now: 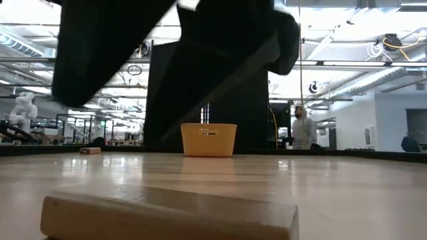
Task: Sort blocks
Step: Put the brown block into the blue bin
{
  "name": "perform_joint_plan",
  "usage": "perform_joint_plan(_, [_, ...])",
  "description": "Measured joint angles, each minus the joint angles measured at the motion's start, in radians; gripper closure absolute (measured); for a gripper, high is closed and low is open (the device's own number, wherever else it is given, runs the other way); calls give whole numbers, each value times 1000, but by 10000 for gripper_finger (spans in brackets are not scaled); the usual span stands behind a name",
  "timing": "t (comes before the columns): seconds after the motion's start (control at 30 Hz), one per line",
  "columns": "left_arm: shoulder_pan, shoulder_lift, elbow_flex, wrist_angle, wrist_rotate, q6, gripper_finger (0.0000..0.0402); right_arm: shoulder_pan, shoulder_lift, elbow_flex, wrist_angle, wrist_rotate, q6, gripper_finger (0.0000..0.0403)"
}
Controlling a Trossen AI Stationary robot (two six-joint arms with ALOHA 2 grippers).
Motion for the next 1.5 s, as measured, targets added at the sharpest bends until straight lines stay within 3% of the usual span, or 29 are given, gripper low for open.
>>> perform_joint_plan(0.37, [0, 0, 0, 1, -2, -26, 182, 2, 80, 2, 45, -38, 7, 232])
perform_joint_plan(0.63, [0, 0, 0, -1, -2, -27, 182, 14, 121, 8, -35, -10, 3, 235])
perform_joint_plan(0.77, [0, 0, 0, -1, -2, -33, 182, 14, 121, 7, -48, 5, -45, 269])
perform_joint_plan(0.97, [0, 0, 0, -1, -2, -34, 182, 9, 122, 24, -53, 1, -110, 363])
perform_joint_plan(1.03, [0, 0, 0, -2, -2, -33, 182, 4, 124, 57, -65, 6, -131, 365])
perform_joint_plan(1.13, [-1, 0, 0, -6, -78, -33, 182, -13, 129, 128, -115, 14, -152, 365])
perform_joint_plan(1.23, [-15, -8, 0, -6, -174, -33, 182, -40, 137, 194, -174, 96, -182, 365])
perform_joint_plan(1.5, [-104, -99, -2, -28, -267, -89, 182, -57, 17, 213, -106, 240, -276, 365])
